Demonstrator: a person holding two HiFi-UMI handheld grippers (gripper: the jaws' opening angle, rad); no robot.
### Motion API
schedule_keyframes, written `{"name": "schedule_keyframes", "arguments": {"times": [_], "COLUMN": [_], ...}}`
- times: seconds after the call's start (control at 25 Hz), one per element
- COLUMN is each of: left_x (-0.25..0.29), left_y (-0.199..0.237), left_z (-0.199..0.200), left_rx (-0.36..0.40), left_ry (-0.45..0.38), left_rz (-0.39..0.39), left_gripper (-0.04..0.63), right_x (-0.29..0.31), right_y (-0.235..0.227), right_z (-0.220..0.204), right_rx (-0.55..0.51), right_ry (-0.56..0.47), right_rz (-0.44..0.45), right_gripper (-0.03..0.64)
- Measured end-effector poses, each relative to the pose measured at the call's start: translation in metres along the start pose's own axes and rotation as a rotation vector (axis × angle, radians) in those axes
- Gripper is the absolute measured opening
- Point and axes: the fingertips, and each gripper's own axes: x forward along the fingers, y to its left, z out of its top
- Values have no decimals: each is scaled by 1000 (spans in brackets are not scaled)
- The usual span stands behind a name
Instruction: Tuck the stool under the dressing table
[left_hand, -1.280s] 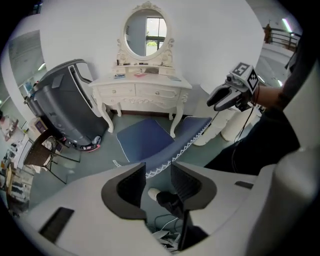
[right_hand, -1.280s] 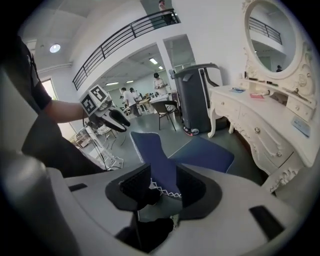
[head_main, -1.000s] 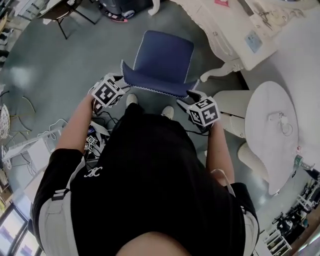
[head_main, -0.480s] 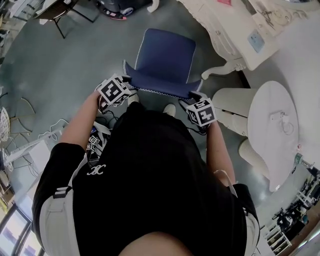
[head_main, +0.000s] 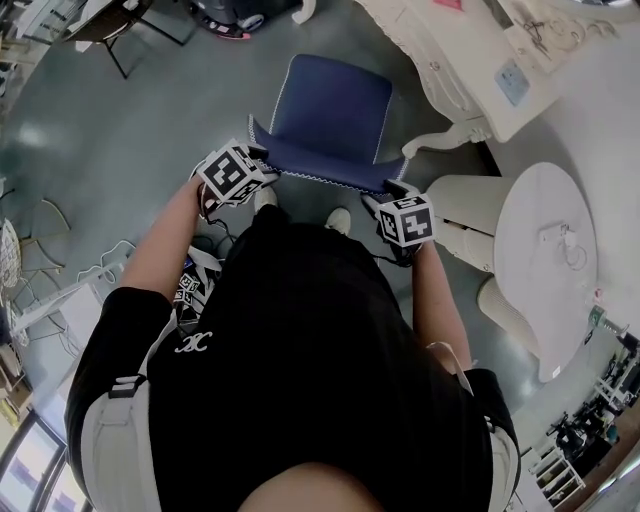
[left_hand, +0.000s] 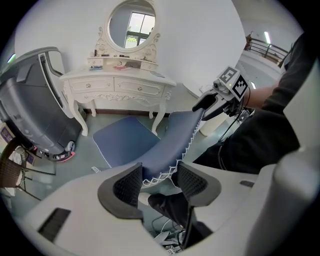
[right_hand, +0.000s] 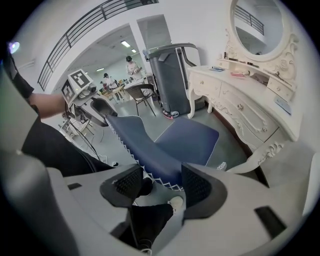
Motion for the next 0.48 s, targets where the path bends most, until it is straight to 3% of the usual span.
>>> {"name": "schedule_keyframes", "arguments": {"times": [0.32,0.48], "left_x": [-11,-16], "left_y": [57,78], "left_z": [15,25], "left_rx": [30,45], "left_ry": [29,13], "left_rz": [103,78], "left_gripper": [206,206], "right_x": [20,23], "right_y": [2,-1], "right_z": [41,59], "right_rx": [43,67], "right_ry": [-27,-37], "right_rz": [-65,-86], "right_gripper": [239,238]}}
